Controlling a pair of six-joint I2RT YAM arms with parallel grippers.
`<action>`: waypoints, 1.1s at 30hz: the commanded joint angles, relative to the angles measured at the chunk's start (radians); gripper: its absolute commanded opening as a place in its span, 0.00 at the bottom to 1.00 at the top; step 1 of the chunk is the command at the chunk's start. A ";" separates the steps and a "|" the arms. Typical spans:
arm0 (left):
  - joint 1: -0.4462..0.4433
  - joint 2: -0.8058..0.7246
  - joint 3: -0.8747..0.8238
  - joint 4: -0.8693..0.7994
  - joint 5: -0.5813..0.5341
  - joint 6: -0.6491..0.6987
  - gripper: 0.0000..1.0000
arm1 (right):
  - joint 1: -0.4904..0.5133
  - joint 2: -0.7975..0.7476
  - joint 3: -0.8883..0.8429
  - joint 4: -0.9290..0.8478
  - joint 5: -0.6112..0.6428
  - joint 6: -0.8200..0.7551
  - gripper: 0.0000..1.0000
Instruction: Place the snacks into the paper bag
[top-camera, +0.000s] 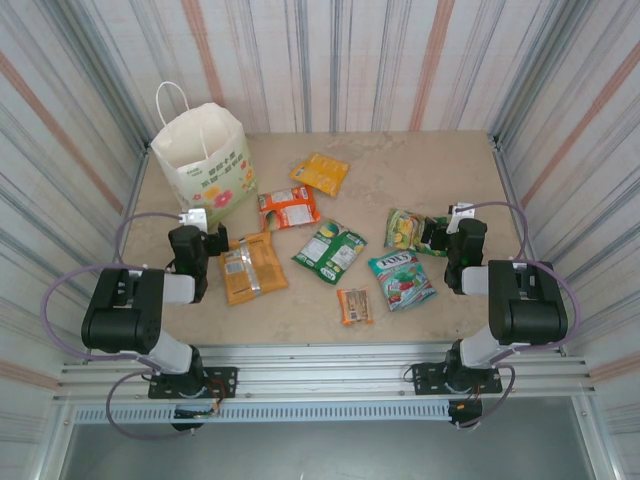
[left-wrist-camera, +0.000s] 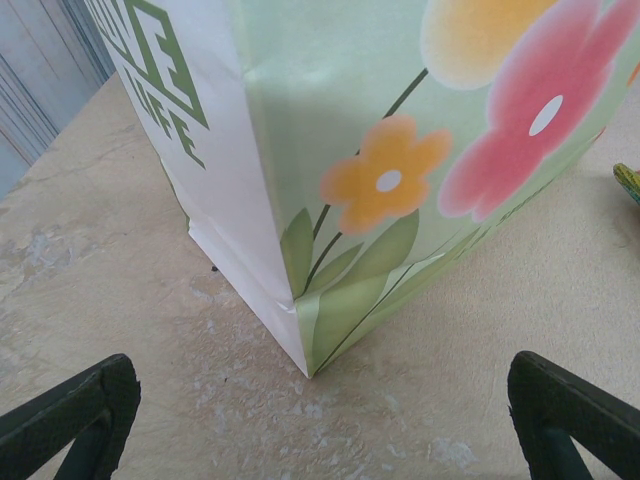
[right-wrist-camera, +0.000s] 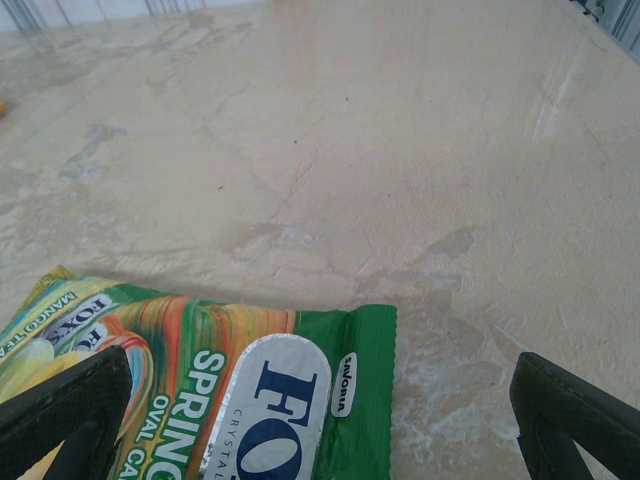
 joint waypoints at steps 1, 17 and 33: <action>-0.006 -0.014 0.015 -0.003 0.012 -0.006 0.99 | 0.002 0.004 0.003 0.014 -0.004 0.017 0.99; -0.081 -0.380 0.196 -0.504 -0.002 0.002 0.92 | 0.084 -0.252 0.320 -0.691 -0.108 0.047 0.99; -0.035 -0.180 1.087 -1.509 0.430 0.239 0.87 | 0.438 -0.282 0.541 -0.857 -0.155 -0.007 0.99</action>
